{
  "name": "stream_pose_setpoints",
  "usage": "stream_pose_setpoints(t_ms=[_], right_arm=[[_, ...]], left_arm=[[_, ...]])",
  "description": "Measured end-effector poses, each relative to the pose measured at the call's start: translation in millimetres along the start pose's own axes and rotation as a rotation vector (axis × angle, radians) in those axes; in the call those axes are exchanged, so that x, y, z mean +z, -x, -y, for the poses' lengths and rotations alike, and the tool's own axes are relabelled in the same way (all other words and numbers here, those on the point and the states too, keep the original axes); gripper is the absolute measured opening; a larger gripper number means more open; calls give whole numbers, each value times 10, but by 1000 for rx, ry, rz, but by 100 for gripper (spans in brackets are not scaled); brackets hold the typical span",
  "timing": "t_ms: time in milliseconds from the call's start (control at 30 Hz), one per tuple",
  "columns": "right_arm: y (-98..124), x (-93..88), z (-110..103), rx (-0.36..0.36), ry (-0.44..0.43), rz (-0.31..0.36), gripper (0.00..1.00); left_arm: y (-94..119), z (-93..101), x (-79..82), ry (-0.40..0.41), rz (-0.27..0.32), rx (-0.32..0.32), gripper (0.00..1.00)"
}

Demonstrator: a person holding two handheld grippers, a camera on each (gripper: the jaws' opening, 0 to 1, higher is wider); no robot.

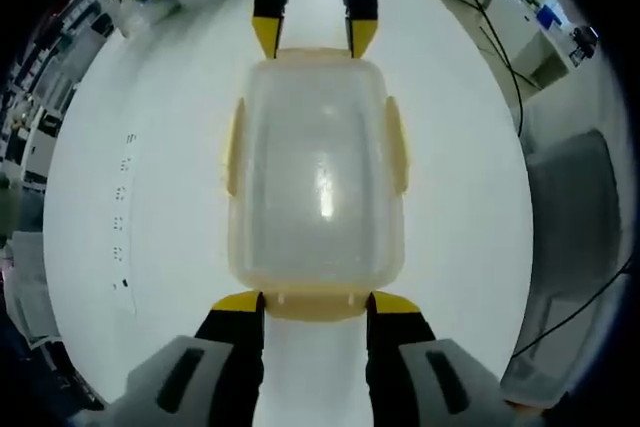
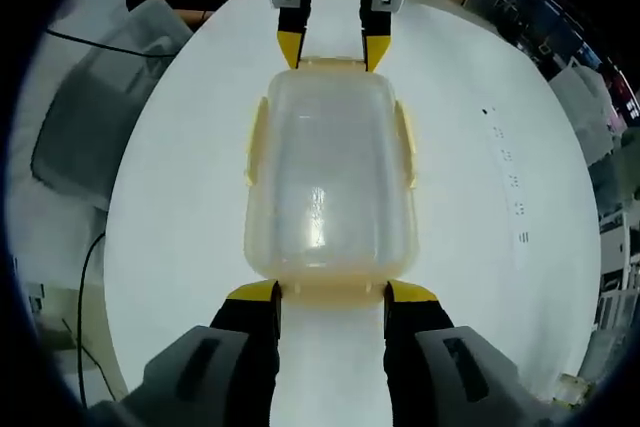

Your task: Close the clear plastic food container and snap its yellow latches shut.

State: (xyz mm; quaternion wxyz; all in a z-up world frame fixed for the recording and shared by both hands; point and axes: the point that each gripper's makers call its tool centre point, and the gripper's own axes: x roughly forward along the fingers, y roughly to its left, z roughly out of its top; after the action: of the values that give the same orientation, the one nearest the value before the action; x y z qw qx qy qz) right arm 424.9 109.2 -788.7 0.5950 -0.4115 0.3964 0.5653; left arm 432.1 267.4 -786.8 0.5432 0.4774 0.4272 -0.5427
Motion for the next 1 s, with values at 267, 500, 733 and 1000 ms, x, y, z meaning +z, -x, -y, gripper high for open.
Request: stream_pose_setpoints(t_ms=[267, 500, 733, 1000], right_arm=[[-11, -15, -44, -5, 5, -7, 38], [-98, -58, -74, -10, -24, -37, 39], [-214, -332, -129, 10, -262, -93, 45], [152, -443, 2, -23, -656, 81, 45]], left_arm=[[-29, 1, -41, -32, -29, 11, 34], [-74, 8, -61, -32, -47, 23, 35], [-90, 22, -386, 130, -126, 46, 25], [121, 9, -618, 552, -9, 20, 46]])
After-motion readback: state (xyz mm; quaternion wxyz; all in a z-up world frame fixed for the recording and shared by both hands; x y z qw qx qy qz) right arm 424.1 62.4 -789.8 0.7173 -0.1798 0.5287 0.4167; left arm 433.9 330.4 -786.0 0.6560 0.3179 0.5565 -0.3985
